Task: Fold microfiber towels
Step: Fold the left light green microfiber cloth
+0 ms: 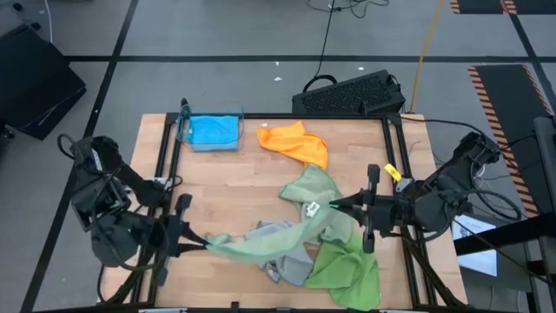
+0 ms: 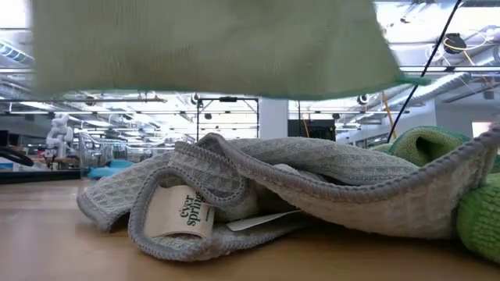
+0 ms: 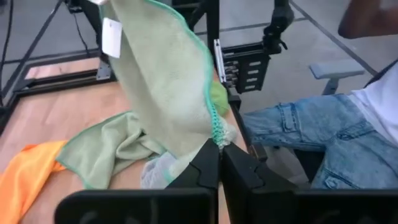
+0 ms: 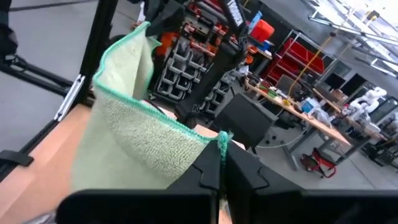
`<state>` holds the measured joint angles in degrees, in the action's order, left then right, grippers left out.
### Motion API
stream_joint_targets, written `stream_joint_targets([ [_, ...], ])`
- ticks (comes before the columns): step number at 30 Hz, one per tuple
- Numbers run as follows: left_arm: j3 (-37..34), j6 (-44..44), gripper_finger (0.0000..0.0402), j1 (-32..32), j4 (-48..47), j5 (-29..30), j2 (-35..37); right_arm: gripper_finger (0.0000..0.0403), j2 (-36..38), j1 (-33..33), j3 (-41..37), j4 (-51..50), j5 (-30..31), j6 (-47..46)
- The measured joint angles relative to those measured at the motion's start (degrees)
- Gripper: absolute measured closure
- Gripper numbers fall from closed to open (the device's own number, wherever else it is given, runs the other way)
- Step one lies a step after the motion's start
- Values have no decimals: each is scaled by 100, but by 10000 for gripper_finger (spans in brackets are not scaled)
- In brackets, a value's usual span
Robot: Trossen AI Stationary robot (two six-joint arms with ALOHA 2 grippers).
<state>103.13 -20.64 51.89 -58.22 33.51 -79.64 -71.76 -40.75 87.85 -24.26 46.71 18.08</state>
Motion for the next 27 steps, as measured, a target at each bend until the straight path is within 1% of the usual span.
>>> stream_joint_targets([
  [5,4,2,387,227,8,-25,95,400,148,-4,0,-147,-93,-340],
  [9,3,16,391,360,81,-93,93,399,167,-2,0,-463,-640,-771],
  [11,4,76,396,434,142,-37,93,397,152,-2,0,-511,-794,-903],
  [13,3,101,396,493,127,142,92,397,137,-2,0,-512,-803,-931],
  [17,-1,-180,390,448,-232,788,91,399,135,104,0,-568,-803,-889],
  [19,-95,-467,394,323,-506,1175,93,400,135,274,-4,-677,-805,-861],
  [22,-311,-797,397,-63,-1040,1455,89,401,137,717,-135,-812,-805,-833],
  [25,-551,-1221,390,-499,-1659,1673,91,401,137,1354,-435,-818,-837,-676],
  [27,-747,-1579,388,-825,-2052,1790,91,401,137,1874,-691,-762,-1123,-564],
])
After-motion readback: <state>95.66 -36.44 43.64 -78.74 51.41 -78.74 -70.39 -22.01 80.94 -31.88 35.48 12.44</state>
